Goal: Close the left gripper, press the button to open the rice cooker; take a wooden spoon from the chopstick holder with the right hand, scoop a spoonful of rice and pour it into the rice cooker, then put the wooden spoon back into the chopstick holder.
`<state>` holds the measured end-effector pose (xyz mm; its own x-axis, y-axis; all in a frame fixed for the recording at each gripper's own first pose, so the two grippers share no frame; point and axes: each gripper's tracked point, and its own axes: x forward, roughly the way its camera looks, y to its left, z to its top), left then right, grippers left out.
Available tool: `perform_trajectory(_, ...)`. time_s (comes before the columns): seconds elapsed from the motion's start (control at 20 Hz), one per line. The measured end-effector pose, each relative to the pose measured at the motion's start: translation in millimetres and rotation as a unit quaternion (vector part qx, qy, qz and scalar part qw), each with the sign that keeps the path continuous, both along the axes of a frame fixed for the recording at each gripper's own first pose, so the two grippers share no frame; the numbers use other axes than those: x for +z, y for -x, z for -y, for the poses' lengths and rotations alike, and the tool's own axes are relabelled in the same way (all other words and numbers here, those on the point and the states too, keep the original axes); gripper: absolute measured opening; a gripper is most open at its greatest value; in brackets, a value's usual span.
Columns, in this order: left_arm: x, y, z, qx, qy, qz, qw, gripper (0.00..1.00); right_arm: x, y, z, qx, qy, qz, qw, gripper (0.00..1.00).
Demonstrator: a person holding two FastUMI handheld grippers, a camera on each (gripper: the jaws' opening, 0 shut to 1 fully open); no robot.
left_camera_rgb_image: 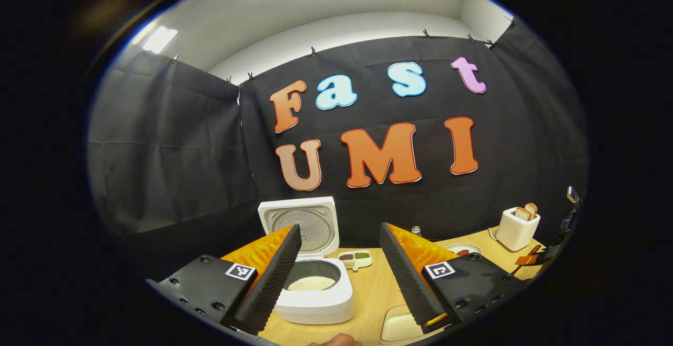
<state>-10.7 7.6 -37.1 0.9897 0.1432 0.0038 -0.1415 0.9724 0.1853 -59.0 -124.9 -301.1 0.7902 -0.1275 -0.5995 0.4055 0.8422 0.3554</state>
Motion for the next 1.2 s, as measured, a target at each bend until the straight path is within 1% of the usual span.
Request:
perform_trajectory(0.1,0,1,-8,0.003,0.005,0.001,1.000,0.96,18,-1,-4,-0.002,0.007,0.010,1.000,0.16)
perform_trajectory(0.25,1,3,-19,0.014,0.012,0.003,1.000,0.96,49,-5,-15,0.011,0.028,0.029,0.999,0.16)
perform_trajectory(0.45,-1,8,-36,0.026,0.021,0.002,0.999,0.96,84,-13,-50,0.047,0.034,0.056,0.997,0.16)
perform_trajectory(0.55,-4,11,-47,0.033,0.022,-0.001,0.999,0.96,92,-14,-76,0.076,0.036,0.063,0.994,0.16)
perform_trajectory(0.7,-5,18,-64,0.045,0.021,-0.003,0.999,0.96,87,-16,-118,0.123,0.041,0.056,0.990,0.16)
perform_trajectory(0.75,-5,19,-70,0.050,0.020,-0.003,0.999,1.00,83,-13,-131,0.137,0.041,0.052,0.988,0.16)
perform_trajectory(0.8,-4,20,-77,0.054,0.020,-0.004,0.998,0.96,77,-12,-144,0.151,0.042,0.045,0.987,0.16)
perform_trajectory(0.9,-6,24,-89,0.062,0.019,-0.006,0.998,0.96,64,-9,-166,0.178,0.047,0.033,0.982,0.16)
perform_trajectory(1.05,-9,30,-105,0.074,0.017,-0.009,0.997,0.96,44,-6,-180,0.208,0.087,0.018,0.974,0.16)
perform_trajectory(1.2,-13,31,-120,0.084,0.018,-0.014,0.996,0.96,23,-5,-187,0.227,0.126,0.002,0.966,0.16)
